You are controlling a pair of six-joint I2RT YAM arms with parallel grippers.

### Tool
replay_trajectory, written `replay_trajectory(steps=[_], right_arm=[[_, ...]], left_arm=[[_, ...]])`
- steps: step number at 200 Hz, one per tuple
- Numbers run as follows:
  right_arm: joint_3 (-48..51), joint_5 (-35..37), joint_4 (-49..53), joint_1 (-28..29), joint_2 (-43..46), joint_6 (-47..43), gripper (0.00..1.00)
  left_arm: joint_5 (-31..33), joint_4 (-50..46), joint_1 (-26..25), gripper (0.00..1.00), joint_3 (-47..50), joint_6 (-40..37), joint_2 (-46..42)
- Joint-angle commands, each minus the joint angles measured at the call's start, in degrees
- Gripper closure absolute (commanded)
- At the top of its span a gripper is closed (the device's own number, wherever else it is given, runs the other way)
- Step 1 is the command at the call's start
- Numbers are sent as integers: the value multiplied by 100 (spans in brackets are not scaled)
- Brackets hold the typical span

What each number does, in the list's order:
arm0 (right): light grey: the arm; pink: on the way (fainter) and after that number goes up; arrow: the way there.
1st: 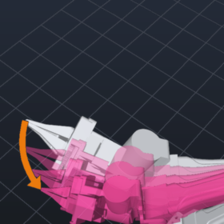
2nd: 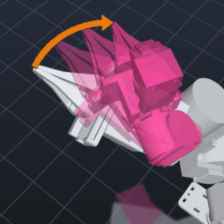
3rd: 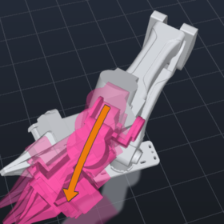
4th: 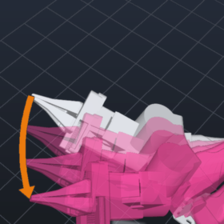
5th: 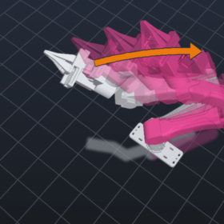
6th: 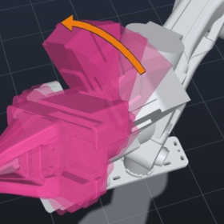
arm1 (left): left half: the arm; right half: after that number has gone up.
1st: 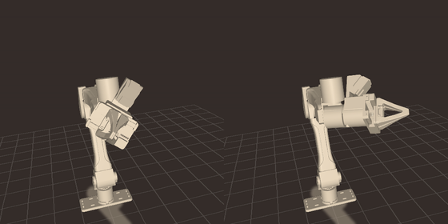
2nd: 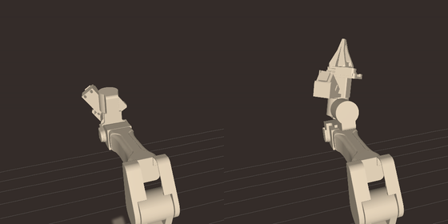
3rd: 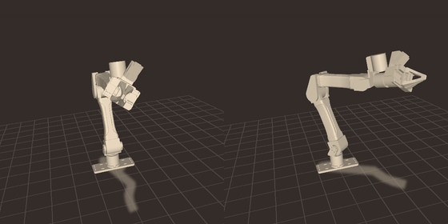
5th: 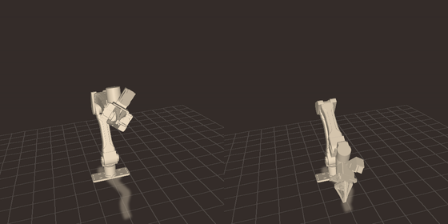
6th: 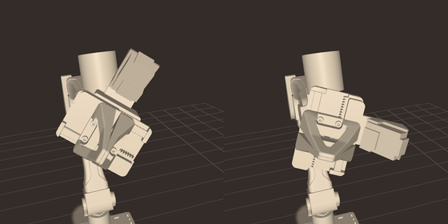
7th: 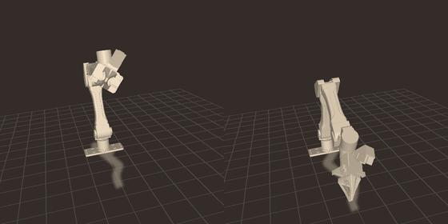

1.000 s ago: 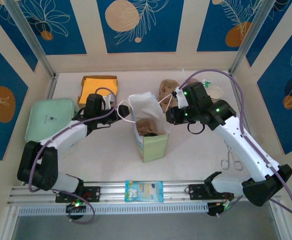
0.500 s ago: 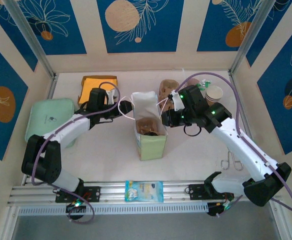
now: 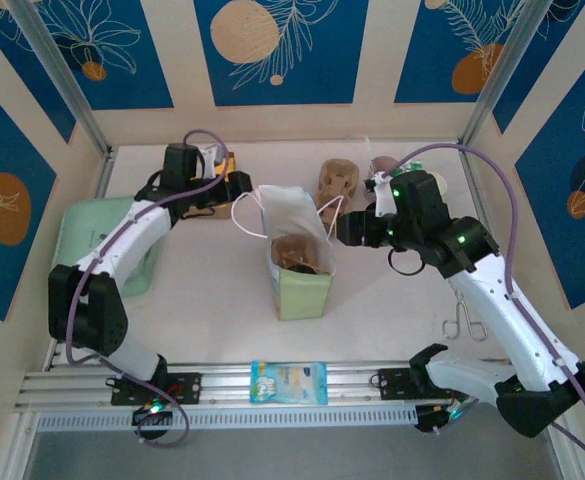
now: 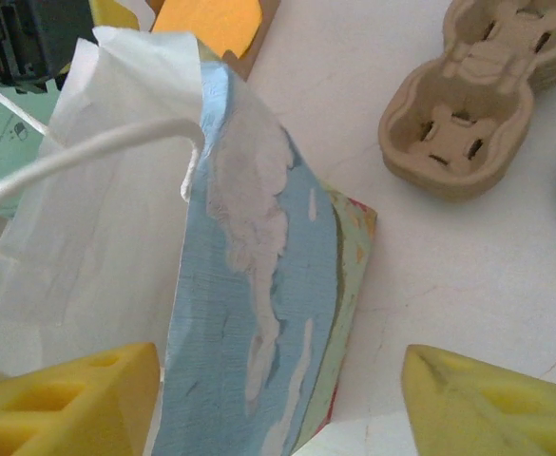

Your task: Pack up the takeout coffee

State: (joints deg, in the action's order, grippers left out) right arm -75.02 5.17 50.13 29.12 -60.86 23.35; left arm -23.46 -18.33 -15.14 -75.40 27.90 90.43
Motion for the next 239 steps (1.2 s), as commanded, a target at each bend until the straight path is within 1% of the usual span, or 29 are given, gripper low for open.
replay_trajectory(steps=[1,23,54,71,89,101,111,150,189,239], right_arm=[[-71,116,-128,-148,198,-90,30],[-96,140,-247,-431,267,-29,30],[-162,193,-147,-1057,161,241,30],[-95,-19,-31,-1544,26,373,31],[-21,-327,230,-2177,-256,548,32],[140,-685,176,-2550,-325,599,33],[298,-883,36,-2732,-291,626,32],[466,-1106,-115,-2952,-396,600,32],[659,-1245,-280,-2998,-457,613,33],[787,-1403,-376,-3027,-522,554,34]], left_arm=[[749,-769,37,31,-519,-589,272],[1401,-1036,61,31,-1013,-898,702],[2012,-1742,66,33,-2134,-1287,1811],[2338,-2119,71,36,-2730,-1364,2313],[2419,-2069,71,37,-2973,-1405,2576],[2511,-2163,72,37,-3212,-1457,2791],[2594,-2274,76,37,-3452,-1484,2997],[2680,-2757,80,40,-4485,-1657,3826],[2808,-3182,81,48,-5423,-1813,4594],[2794,-3226,68,51,-5840,-1933,5059]])
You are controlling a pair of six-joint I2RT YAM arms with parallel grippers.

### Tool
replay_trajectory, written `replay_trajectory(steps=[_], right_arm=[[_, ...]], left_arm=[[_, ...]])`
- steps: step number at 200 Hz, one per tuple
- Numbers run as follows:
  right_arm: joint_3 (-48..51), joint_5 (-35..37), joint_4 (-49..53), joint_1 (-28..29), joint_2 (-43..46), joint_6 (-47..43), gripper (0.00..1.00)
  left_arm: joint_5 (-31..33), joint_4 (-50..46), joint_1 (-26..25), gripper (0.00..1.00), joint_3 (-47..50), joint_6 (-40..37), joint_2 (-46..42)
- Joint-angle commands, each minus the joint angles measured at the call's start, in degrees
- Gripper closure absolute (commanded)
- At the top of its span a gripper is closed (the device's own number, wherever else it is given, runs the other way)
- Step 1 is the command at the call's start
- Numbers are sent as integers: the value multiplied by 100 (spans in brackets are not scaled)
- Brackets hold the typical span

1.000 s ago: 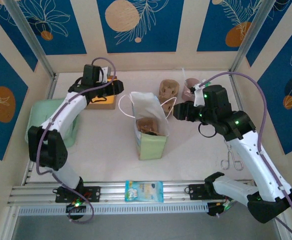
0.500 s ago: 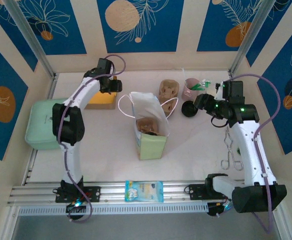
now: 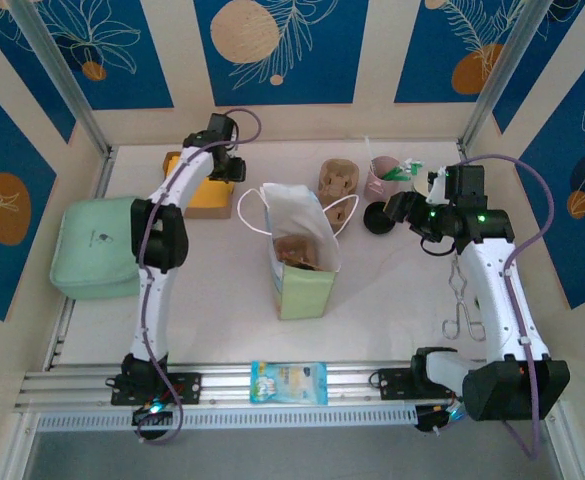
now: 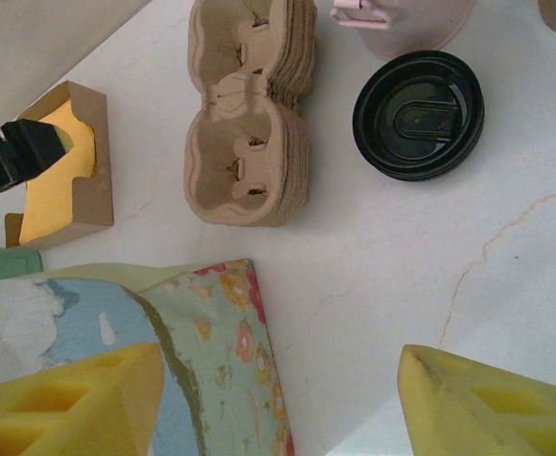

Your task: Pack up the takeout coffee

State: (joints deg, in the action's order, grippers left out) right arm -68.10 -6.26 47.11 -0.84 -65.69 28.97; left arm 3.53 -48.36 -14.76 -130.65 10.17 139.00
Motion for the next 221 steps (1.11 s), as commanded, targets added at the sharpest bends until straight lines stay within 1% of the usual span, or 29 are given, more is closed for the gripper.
replay_trajectory(steps=[1,32,91,142,195,221], right_arm=[[99,-265,-77,-30,-40,-7,34],[160,-296,-122,-30,-75,-1,36],[183,-323,-178,-30,-119,3,40],[244,-279,-175,-32,-76,-4,43],[209,-262,-148,-39,-67,-13,47],[209,-245,-160,-39,-41,-5,51]], left_arm=[[95,-225,33,51,-322,-163,204],[120,-317,30,52,-531,-207,471],[148,-321,32,56,-754,-280,761],[261,-241,28,63,-817,-357,815],[315,-262,32,65,-839,-442,899],[306,-227,35,69,-844,-446,905]])
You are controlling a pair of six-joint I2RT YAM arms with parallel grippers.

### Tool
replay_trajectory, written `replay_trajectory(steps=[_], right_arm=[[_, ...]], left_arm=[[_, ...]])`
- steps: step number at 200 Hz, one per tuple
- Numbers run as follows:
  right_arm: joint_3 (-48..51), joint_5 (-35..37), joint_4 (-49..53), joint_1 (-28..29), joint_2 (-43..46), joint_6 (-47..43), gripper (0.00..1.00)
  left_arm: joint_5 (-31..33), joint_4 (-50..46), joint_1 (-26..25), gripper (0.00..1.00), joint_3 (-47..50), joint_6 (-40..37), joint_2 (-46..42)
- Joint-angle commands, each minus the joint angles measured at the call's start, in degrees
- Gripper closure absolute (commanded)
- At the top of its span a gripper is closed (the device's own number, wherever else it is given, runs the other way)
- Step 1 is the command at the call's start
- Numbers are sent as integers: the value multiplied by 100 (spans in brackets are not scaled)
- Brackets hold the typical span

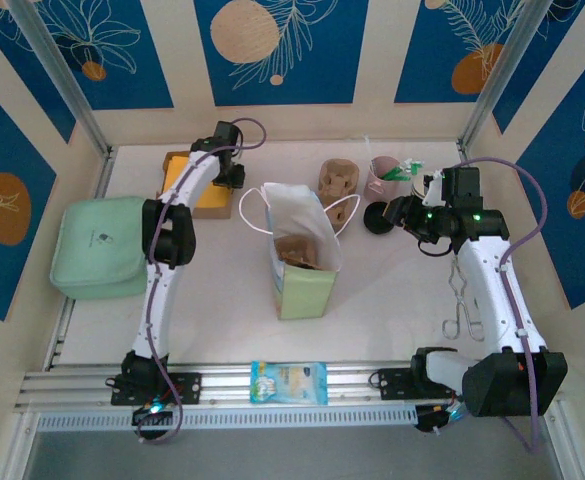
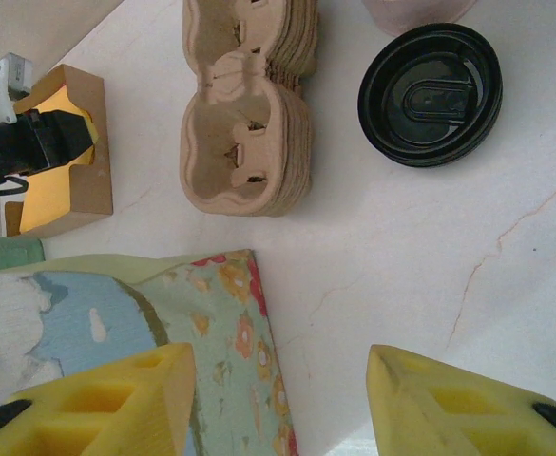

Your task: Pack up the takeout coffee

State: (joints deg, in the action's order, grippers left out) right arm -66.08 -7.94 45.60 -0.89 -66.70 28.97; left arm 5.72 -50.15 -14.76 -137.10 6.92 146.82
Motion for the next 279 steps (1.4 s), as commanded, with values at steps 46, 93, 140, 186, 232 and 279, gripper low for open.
replay_trajectory(steps=[46,93,140,186,232,279], right_arm=[[18,-66,-4,-34,91,5,56],[8,-69,11,-30,99,-5,59],[18,-85,19,-35,122,-4,61],[-51,-124,32,-35,104,3,63],[-80,-155,37,-29,95,14,64],[-124,-164,70,-17,104,3,64]], left_arm=[[88,-23,35,80,-263,-143,114],[130,-46,34,91,-331,-208,123],[137,-63,35,96,-330,-226,-23],[159,-126,66,99,-330,-270,-286],[-6,-221,131,99,-326,-298,-573],[-149,-332,171,100,-323,-283,-759]])
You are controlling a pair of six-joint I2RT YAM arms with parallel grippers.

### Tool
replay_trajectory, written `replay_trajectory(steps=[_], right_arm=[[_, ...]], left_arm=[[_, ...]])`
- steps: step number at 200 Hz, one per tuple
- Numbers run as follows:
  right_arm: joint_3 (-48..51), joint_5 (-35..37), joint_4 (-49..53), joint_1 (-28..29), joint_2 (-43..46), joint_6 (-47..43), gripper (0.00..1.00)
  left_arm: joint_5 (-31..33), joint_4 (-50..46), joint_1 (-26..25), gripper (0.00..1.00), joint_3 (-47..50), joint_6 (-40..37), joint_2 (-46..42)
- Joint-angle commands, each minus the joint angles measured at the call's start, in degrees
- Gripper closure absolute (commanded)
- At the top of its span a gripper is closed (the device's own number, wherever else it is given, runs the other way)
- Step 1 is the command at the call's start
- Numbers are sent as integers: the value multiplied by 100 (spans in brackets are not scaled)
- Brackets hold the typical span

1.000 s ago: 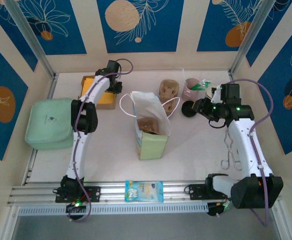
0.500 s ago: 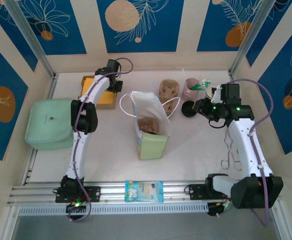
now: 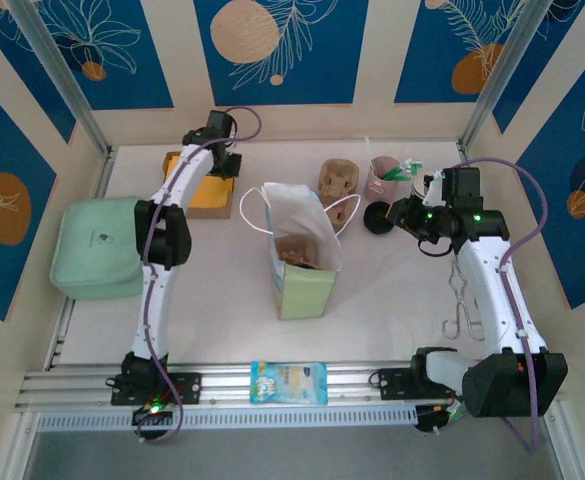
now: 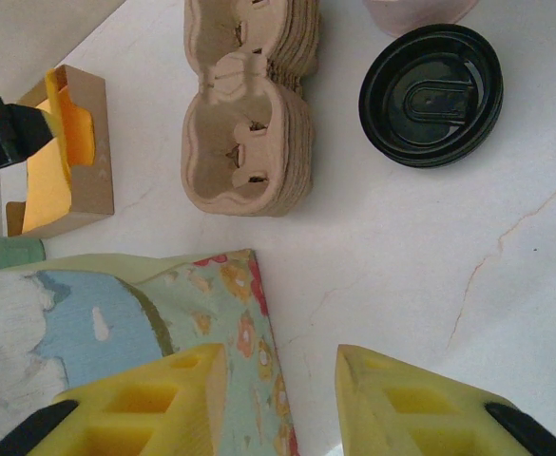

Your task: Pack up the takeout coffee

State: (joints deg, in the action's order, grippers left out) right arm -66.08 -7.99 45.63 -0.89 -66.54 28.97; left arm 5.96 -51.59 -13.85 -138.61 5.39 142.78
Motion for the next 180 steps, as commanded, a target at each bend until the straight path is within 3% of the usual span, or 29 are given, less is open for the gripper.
replay_trajectory(steps=[1,68,180], right_arm=[[-124,-159,73,-17,93,3,64],[-107,-168,113,-18,183,3,65],[-10,-186,113,-9,194,-23,65]], left_arm=[[-182,-191,81,100,-174,-128,-360],[-1011,-263,156,100,-175,-94,-697],[-834,-417,279,91,-163,-108,-445]])
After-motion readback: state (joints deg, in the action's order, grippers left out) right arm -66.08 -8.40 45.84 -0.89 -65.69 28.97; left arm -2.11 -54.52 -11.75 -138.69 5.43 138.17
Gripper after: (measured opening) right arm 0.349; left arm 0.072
